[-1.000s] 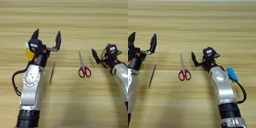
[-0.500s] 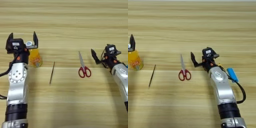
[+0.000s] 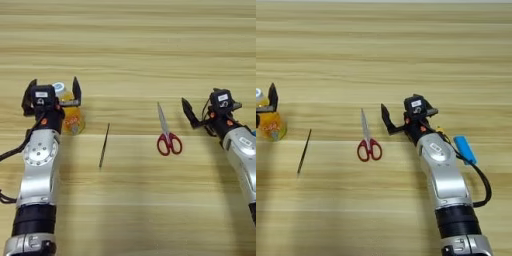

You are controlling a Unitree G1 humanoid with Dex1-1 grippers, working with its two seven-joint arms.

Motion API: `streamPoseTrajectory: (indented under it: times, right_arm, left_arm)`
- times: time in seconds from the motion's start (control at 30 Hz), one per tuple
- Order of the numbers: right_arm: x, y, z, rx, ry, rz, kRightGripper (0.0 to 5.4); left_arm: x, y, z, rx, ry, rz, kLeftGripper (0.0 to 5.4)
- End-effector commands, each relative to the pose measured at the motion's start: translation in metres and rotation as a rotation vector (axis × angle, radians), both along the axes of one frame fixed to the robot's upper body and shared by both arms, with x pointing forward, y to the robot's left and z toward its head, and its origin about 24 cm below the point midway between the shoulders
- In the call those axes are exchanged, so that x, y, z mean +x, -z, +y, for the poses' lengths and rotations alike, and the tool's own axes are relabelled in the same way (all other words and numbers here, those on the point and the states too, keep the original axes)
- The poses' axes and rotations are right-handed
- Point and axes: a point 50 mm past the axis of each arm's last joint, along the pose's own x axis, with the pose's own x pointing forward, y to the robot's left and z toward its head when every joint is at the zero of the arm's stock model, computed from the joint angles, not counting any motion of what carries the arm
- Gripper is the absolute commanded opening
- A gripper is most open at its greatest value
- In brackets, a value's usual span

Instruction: Move the objects on the table

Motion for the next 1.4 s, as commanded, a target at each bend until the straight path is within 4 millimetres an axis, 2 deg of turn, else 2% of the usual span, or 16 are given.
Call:
streamPoseTrajectory:
  times: [0.03, 0.43, 1.0, 1.4]
  right_arm:
    - [0.003, -0.003, 0.002, -0.004, -0.005, -0.013, 5.40]
    - [0.003, -0.003, 0.002, -0.004, -0.004, -0.015, 5.40]
    - [0.003, -0.004, 0.002, -0.003, -0.003, -0.018, 5.40]
    - [0.003, -0.005, 0.003, -0.001, -0.003, -0.021, 5.40]
  left_arm:
    - [0.004, 0.006, 0.000, 0.017, 0.014, 0.038, 5.38]
    - [0.006, 0.017, -0.003, 0.019, 0.027, 0.087, 5.38]
    - [0.006, 0.020, -0.002, 0.022, 0.025, 0.105, 5.38]
    - [0.006, 0.024, -0.003, 0.026, 0.042, 0.123, 4.26]
